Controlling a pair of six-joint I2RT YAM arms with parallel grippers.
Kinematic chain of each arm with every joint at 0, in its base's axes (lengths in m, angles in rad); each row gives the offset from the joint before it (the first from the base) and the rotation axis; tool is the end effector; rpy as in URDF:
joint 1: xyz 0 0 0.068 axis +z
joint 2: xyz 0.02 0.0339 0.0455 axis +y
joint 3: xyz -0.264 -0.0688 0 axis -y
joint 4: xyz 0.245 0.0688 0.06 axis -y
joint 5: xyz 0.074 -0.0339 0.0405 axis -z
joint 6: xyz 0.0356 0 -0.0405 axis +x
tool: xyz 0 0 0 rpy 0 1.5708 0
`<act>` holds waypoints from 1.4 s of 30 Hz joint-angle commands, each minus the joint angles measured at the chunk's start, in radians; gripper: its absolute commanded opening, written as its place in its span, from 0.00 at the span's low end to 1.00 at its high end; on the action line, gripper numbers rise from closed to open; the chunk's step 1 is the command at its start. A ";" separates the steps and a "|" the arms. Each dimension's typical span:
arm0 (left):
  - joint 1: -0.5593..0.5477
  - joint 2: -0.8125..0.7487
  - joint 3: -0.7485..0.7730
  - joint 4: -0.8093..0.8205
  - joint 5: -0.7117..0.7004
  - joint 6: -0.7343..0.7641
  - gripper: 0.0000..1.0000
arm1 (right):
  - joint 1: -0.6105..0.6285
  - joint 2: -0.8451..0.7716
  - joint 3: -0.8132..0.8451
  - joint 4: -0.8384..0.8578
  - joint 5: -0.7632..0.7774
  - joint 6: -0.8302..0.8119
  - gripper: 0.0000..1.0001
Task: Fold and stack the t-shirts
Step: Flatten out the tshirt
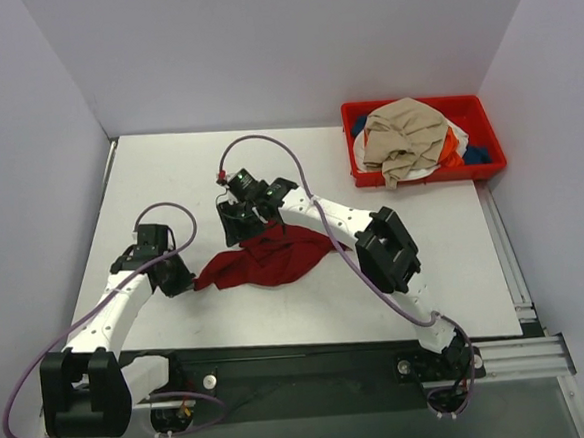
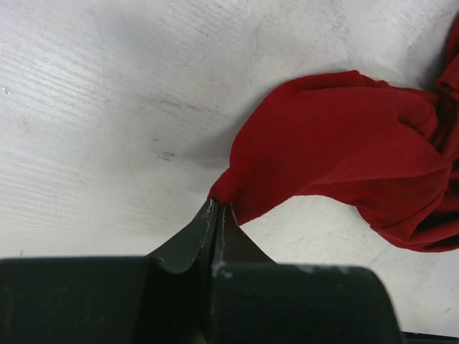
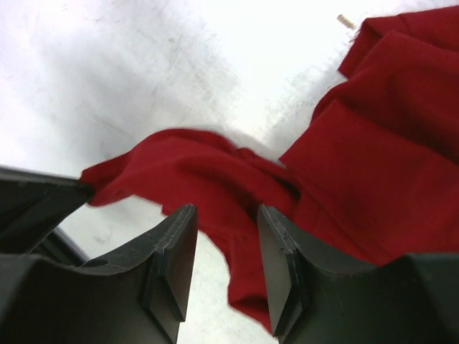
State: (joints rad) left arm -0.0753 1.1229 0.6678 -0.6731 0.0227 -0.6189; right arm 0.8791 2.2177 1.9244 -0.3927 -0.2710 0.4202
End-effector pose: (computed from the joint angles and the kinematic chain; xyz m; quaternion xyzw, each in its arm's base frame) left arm 0.1984 -0.0158 0.1986 -0.2595 0.9404 -0.0851 0.2026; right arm 0.3210 0.4026 0.2422 -0.2600 0.8588 0.3538 0.2639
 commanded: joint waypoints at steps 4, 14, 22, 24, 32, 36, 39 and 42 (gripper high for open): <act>0.011 0.015 0.004 0.000 0.011 0.001 0.00 | -0.015 0.076 0.076 -0.020 0.134 -0.012 0.44; 0.012 0.012 -0.005 0.015 0.031 0.011 0.00 | 0.004 0.161 0.082 -0.031 0.185 -0.067 0.49; 0.011 0.017 -0.011 0.024 0.040 0.015 0.00 | 0.038 0.184 0.099 -0.058 0.268 -0.106 0.44; 0.011 0.018 -0.008 0.024 0.045 0.018 0.00 | 0.037 0.191 0.099 -0.074 0.317 -0.104 0.36; 0.012 0.014 -0.010 0.030 0.051 0.018 0.00 | 0.032 0.145 0.131 -0.086 0.313 -0.097 0.06; 0.012 0.017 -0.013 0.038 0.042 0.010 0.00 | 0.003 0.044 0.102 -0.084 0.279 -0.058 0.00; 0.014 0.014 -0.011 0.052 0.029 -0.008 0.00 | -0.034 -0.055 0.039 -0.075 0.247 -0.040 0.00; 0.017 0.011 -0.001 0.069 0.022 -0.024 0.00 | -0.080 -0.157 -0.033 -0.064 0.225 -0.031 0.00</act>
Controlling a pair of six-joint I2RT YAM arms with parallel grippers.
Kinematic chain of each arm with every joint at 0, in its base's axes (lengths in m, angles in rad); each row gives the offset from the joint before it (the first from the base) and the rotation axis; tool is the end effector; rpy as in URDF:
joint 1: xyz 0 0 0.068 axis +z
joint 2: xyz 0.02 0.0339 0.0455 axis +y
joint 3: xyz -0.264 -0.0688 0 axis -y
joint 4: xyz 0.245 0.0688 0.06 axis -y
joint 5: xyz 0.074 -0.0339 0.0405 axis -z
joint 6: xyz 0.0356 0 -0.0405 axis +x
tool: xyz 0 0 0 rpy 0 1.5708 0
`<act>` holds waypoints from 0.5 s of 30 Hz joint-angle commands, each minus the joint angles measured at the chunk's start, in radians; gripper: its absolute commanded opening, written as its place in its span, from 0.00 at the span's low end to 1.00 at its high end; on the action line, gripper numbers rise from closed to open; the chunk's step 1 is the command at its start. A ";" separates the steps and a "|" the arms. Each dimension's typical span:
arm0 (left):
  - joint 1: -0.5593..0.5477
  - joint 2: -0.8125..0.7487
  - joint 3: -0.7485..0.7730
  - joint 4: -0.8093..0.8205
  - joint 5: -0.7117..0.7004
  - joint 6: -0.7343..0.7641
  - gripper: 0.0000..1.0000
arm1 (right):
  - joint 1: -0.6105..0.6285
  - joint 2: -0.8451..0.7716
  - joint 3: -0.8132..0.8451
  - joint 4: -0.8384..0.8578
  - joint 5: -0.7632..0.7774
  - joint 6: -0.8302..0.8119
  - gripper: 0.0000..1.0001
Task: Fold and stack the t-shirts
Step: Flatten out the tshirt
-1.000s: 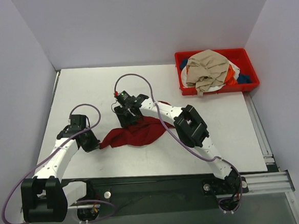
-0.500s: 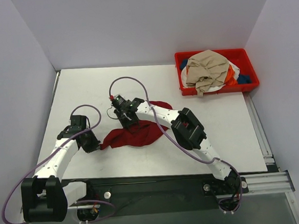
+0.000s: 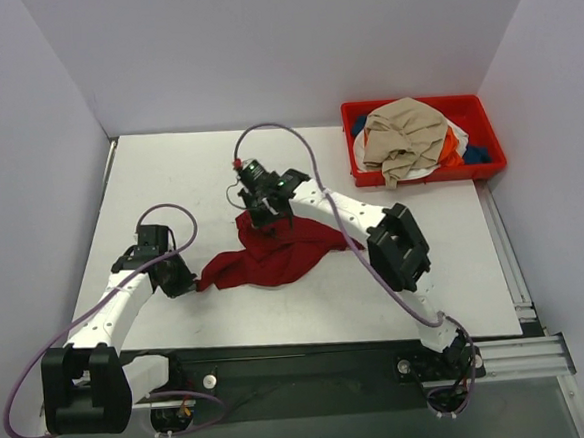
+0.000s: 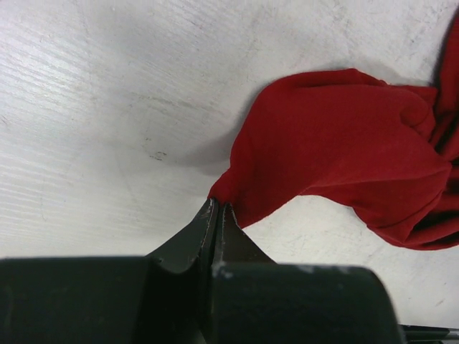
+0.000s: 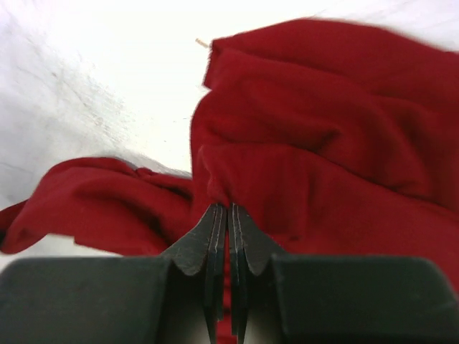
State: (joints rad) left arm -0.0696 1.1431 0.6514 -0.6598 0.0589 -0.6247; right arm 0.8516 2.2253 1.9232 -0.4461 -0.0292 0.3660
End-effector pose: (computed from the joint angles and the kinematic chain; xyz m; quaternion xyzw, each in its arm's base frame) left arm 0.1988 -0.0160 0.1909 -0.2620 0.9419 -0.0979 0.1858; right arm 0.3370 0.3865 0.2328 -0.2260 0.8882 0.2396 0.3203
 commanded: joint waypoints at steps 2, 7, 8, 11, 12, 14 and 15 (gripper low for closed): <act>0.013 0.001 0.027 0.066 -0.018 -0.029 0.00 | -0.089 -0.237 -0.072 -0.011 -0.035 0.024 0.00; 0.014 0.035 0.079 0.101 -0.022 -0.038 0.00 | -0.158 -0.424 -0.240 -0.013 -0.026 0.011 0.00; 0.016 0.053 0.094 0.109 -0.024 -0.040 0.00 | -0.173 -0.453 -0.269 -0.017 -0.014 0.010 0.00; 0.021 0.093 0.190 0.109 -0.027 -0.043 0.00 | -0.242 -0.568 -0.340 -0.032 -0.008 0.008 0.00; 0.024 0.102 0.220 0.109 -0.031 -0.044 0.00 | -0.258 -0.591 -0.346 -0.039 0.003 -0.015 0.00; 0.036 0.141 0.330 0.120 -0.033 -0.056 0.00 | -0.301 -0.645 -0.328 -0.066 0.018 -0.044 0.00; 0.042 0.153 0.376 0.126 -0.030 -0.061 0.00 | -0.316 -0.657 -0.308 -0.074 0.026 -0.061 0.00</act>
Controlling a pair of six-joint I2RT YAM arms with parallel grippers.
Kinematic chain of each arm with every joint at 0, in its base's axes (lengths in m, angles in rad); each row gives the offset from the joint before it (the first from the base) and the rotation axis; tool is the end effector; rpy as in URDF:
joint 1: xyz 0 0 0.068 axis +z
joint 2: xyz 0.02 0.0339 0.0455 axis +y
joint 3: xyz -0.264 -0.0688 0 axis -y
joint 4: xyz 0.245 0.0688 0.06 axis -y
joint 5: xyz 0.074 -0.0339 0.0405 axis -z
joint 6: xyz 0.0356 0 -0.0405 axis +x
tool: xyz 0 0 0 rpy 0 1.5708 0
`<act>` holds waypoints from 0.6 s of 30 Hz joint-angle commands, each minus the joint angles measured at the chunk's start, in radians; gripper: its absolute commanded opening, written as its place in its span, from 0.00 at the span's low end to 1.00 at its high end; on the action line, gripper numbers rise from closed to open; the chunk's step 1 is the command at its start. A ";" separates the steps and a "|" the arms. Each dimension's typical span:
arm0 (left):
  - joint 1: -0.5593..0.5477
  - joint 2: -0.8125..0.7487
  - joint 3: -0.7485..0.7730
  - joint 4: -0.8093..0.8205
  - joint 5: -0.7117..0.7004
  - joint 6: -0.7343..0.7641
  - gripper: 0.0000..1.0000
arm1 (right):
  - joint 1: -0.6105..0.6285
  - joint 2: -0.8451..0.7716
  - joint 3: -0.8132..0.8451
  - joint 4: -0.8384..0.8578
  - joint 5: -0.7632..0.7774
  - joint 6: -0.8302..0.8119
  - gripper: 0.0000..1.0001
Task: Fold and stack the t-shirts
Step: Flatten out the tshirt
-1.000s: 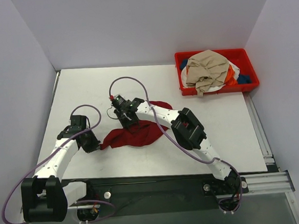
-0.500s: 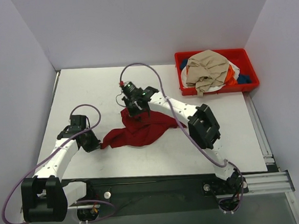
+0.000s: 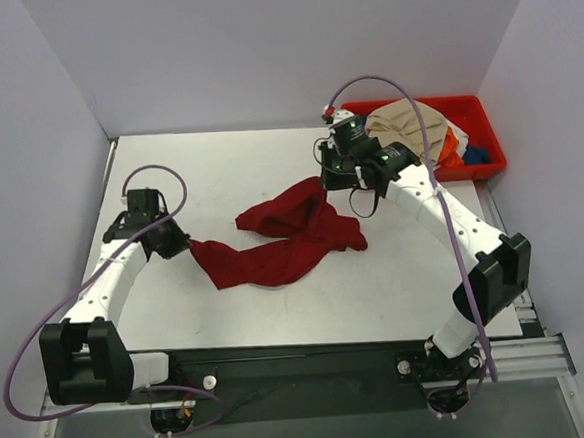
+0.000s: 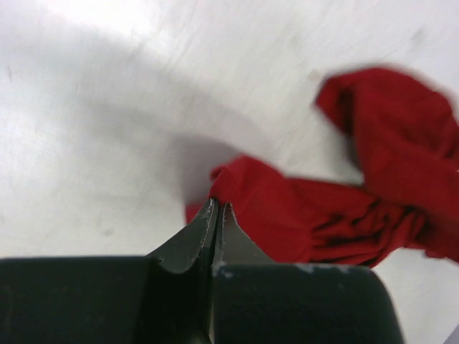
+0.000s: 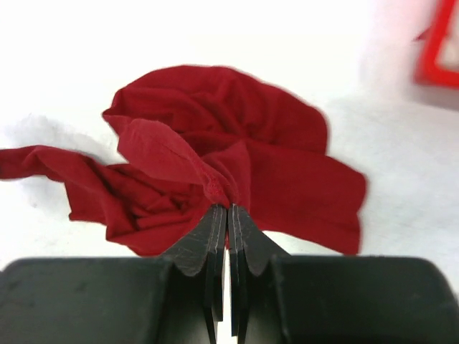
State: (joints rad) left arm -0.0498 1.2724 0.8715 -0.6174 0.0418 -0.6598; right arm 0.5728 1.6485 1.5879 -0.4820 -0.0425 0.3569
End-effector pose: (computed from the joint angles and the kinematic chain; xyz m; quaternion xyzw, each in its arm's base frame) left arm 0.2485 -0.0139 0.2322 -0.2834 0.9192 -0.1136 0.2487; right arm 0.3206 0.2086 0.3652 -0.1042 0.8643 0.2369 0.4312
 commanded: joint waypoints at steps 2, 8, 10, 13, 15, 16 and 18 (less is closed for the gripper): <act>0.036 0.070 0.293 0.100 -0.017 -0.029 0.00 | -0.079 -0.101 0.105 -0.070 0.039 -0.099 0.00; 0.114 0.179 0.624 0.108 -0.004 -0.063 0.00 | -0.162 -0.111 0.338 -0.105 0.130 -0.168 0.00; 0.156 0.177 0.717 0.128 0.007 -0.089 0.00 | -0.174 -0.118 0.437 -0.106 0.159 -0.183 0.00; 0.214 0.139 0.785 0.174 0.007 -0.124 0.00 | -0.183 -0.136 0.536 -0.106 0.223 -0.229 0.00; 0.251 0.093 0.804 0.191 -0.008 -0.130 0.00 | -0.191 -0.153 0.570 -0.102 0.281 -0.266 0.00; 0.292 0.076 0.808 0.191 -0.014 -0.130 0.00 | -0.195 -0.173 0.589 -0.101 0.302 -0.277 0.00; 0.330 0.016 0.801 0.193 -0.034 -0.130 0.00 | -0.211 -0.202 0.586 -0.089 0.364 -0.303 0.00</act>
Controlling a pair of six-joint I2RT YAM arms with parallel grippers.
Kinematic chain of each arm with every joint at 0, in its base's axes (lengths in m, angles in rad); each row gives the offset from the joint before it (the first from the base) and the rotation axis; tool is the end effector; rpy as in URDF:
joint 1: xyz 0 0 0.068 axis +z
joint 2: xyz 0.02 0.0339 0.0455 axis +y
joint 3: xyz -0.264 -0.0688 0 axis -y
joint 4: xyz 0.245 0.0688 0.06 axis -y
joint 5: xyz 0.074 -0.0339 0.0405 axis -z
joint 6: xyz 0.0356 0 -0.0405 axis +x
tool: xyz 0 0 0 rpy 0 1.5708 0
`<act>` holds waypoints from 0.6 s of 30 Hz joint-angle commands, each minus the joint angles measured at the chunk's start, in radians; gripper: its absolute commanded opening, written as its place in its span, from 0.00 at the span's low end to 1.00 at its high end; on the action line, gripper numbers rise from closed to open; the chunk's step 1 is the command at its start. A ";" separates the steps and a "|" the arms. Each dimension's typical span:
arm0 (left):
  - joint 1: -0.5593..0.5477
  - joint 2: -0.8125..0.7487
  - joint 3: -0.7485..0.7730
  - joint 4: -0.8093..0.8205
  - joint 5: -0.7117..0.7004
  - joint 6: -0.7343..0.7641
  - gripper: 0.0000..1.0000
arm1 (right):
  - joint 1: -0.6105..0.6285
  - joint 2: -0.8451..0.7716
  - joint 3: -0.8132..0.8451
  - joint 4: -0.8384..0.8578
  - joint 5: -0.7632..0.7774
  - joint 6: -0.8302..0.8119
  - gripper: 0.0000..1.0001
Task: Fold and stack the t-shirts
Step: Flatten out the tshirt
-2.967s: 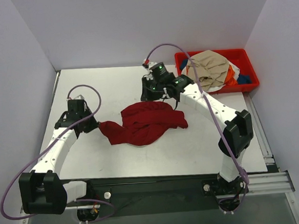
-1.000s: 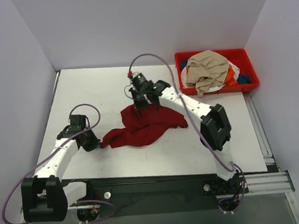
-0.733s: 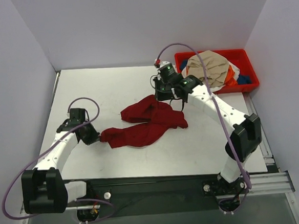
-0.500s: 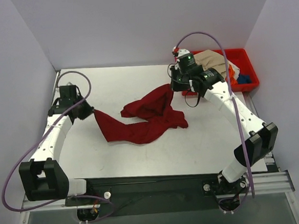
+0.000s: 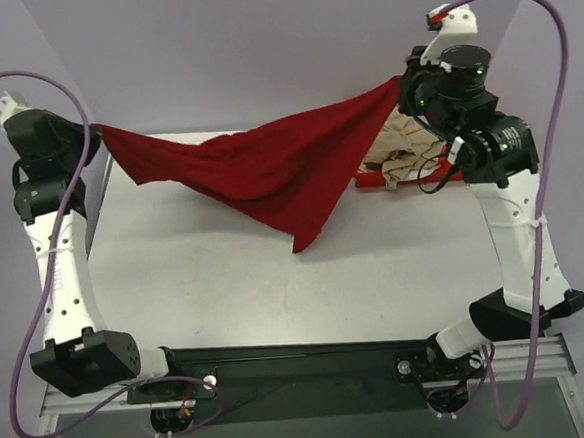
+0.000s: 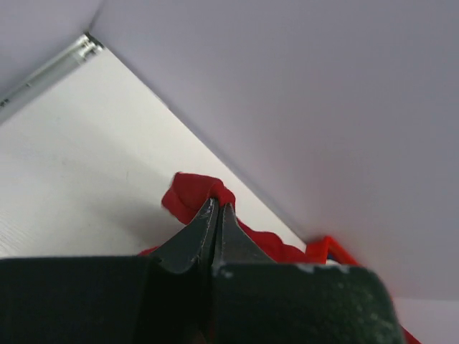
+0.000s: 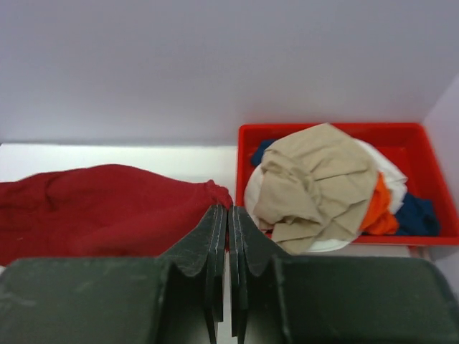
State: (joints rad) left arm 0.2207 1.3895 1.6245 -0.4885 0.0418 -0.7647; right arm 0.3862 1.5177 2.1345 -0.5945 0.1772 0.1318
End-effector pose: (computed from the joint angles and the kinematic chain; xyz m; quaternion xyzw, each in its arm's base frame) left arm 0.2957 0.0648 0.4611 -0.3627 0.7027 -0.1803 0.5850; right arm 0.2619 0.0997 0.5702 -0.0256 0.6988 0.1226 0.7042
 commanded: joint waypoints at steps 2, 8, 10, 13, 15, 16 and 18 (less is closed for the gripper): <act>0.100 -0.159 0.025 0.053 -0.072 -0.018 0.00 | -0.033 -0.119 0.007 0.041 0.174 -0.092 0.00; 0.085 -0.234 -0.070 0.042 -0.089 -0.021 0.00 | -0.053 -0.209 -0.160 0.099 0.208 -0.103 0.00; 0.083 -0.233 -0.107 0.050 -0.076 -0.030 0.00 | -0.078 -0.185 -0.174 0.107 0.191 -0.089 0.00; 0.082 -0.215 -0.196 0.080 -0.042 -0.039 0.00 | -0.115 -0.125 -0.214 0.140 0.156 -0.064 0.00; 0.072 -0.202 -0.289 0.106 0.001 -0.038 0.00 | -0.156 -0.062 -0.243 0.159 0.131 -0.034 0.00; 0.069 -0.199 -0.316 0.119 0.009 -0.035 0.00 | -0.170 -0.039 -0.249 0.165 0.125 -0.025 0.00; 0.071 -0.176 -0.392 0.122 0.018 -0.024 0.00 | -0.196 0.025 -0.254 0.162 0.108 -0.017 0.13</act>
State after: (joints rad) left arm 0.2958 1.1870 1.3136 -0.4107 0.0231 -0.7895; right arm 0.2230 1.4475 1.9114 -0.4801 0.3042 0.0910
